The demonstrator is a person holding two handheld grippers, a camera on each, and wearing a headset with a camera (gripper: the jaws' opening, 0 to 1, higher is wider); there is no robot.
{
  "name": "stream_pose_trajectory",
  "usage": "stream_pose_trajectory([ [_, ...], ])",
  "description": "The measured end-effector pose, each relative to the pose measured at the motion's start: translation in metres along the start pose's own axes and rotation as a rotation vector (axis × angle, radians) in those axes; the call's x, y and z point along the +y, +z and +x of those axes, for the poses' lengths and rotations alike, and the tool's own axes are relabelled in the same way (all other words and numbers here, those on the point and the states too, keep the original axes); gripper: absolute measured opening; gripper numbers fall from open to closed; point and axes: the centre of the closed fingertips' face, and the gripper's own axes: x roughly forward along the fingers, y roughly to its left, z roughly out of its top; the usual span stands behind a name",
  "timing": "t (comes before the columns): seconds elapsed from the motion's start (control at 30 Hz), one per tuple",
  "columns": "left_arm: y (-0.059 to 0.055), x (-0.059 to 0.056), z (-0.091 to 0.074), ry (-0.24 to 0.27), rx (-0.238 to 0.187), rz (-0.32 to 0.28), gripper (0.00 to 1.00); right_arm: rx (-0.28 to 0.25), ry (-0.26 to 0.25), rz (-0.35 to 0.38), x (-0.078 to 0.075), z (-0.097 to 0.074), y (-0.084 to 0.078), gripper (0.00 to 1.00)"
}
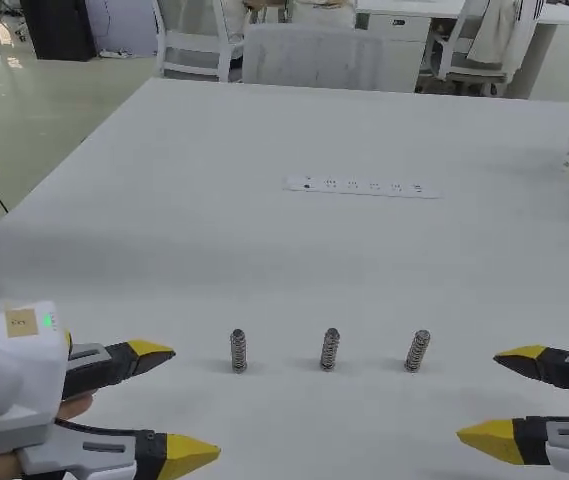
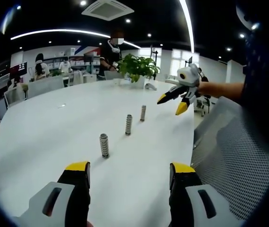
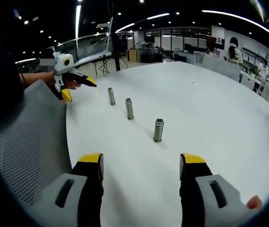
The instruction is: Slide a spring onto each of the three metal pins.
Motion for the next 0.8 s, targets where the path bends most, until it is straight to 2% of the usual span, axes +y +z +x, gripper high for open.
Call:
stream_pose_trajectory([
  [0.3, -0.001, 0.003, 0.002, 0.011, -0.001, -0.008, 0.69, -0.015, -0.005, 0.009, 0.0, -0.001, 0.0, 0.69],
  [0.53, -0.001, 0.01, 0.001, 0.047, -0.007, -0.02, 0.74, -0.021, -0.009, 0.01, 0.001, 0.0, 0.001, 0.7],
  [0.8, -0.003, 0.011, 0.002, 0.054, -0.007, -0.029, 0.75, -0.043, -0.024, 0.012, -0.004, -0.003, 0.006, 0.72],
])
